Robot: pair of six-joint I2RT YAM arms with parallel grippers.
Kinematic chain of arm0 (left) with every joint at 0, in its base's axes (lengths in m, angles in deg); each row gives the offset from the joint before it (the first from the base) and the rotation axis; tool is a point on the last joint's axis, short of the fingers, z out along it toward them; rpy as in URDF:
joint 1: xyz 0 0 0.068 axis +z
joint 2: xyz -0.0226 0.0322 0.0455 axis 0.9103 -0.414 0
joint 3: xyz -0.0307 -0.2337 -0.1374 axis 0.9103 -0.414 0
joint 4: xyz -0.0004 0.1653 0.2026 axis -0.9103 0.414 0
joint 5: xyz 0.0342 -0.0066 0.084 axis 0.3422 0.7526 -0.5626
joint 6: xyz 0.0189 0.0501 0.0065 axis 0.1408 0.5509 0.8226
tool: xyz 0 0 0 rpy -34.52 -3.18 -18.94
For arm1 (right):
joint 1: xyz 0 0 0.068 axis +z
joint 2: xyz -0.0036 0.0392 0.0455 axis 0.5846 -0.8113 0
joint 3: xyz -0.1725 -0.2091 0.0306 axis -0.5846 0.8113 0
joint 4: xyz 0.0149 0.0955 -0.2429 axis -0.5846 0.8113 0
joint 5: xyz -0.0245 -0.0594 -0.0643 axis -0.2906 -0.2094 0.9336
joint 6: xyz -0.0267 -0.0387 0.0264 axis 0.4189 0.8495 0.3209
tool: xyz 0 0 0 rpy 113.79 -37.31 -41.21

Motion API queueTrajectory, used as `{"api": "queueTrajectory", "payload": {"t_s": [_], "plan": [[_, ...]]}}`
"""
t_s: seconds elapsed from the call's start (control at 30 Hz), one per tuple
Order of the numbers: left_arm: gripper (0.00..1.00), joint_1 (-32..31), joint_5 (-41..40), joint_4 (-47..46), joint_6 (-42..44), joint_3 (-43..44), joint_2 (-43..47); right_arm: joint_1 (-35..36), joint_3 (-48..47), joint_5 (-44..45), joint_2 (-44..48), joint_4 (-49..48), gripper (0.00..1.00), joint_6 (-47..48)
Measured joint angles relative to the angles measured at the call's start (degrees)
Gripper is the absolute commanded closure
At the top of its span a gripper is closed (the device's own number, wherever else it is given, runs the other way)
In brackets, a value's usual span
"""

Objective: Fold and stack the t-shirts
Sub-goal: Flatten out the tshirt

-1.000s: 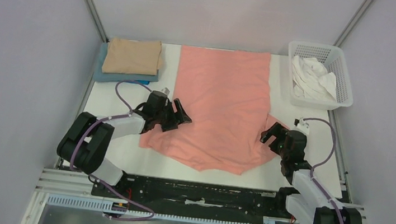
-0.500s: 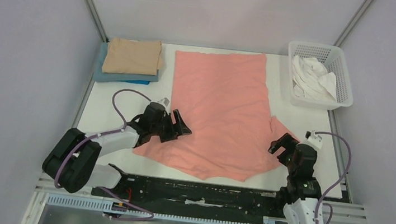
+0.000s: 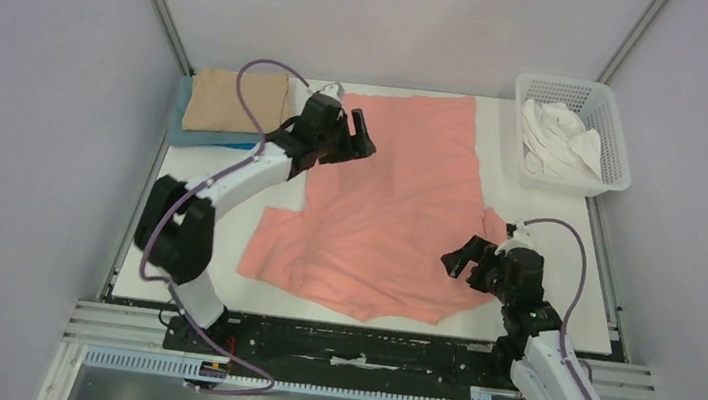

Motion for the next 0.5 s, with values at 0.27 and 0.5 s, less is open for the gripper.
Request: {"api": "queueTrajectory", "payload": {"t_s": [0.27,0.5], "plan": [[0.16,1.3,-4.9,13.2,5.1,30.8,-33.7,13.3,-4.8,15.1,-19.9,-7.6,0.02,-1.6],[0.15,1.9,-4.6,15.5,5.3,27.6,-34.8,13.4,-11.8,23.1,-35.8,-14.0,0.02,-1.8]]}}
